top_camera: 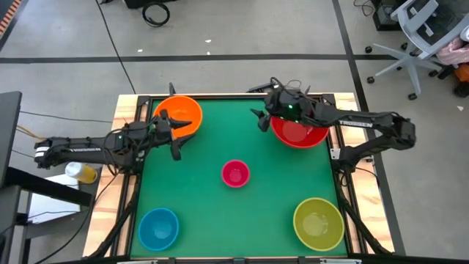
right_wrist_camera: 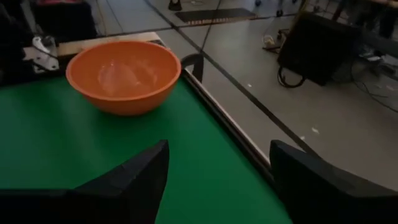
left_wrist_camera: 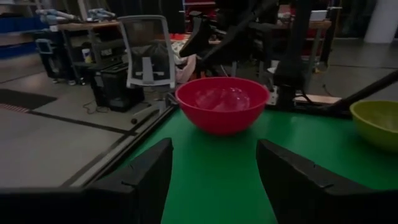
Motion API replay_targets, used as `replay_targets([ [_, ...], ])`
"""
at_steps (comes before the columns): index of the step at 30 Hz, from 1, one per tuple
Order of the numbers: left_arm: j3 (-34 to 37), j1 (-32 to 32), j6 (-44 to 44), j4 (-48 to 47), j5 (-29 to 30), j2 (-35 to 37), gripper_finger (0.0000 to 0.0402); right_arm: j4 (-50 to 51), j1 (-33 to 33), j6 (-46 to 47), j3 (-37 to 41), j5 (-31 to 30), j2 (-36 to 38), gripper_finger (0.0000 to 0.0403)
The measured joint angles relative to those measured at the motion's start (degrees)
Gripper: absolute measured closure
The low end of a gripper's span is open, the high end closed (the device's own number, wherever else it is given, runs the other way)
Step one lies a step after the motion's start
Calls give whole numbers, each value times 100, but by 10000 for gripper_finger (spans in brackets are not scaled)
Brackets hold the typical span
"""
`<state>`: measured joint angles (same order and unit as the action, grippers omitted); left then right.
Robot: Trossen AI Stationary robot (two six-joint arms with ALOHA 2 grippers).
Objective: Nest bowls inside each other
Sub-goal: Stack the orange bowl on top of the red bowl
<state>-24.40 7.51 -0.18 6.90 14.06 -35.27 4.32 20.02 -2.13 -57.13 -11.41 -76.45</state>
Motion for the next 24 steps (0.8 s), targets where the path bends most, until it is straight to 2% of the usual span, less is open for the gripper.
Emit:
replay_targets([
  [6,0,286,70,136,2,-2,168,-6,1,-367,-425,646,-775,123],
  [13,0,620,289,692,4,7,168,-744,-38,-943,-709,838,-1635,122],
  [20,0,635,386,439,-104,-42,168,-1892,-107,-1349,-738,1410,-2223,121],
  [24,0,548,341,149,-127,-39,168,-1582,-173,-1726,-1239,1620,-2549,121],
])
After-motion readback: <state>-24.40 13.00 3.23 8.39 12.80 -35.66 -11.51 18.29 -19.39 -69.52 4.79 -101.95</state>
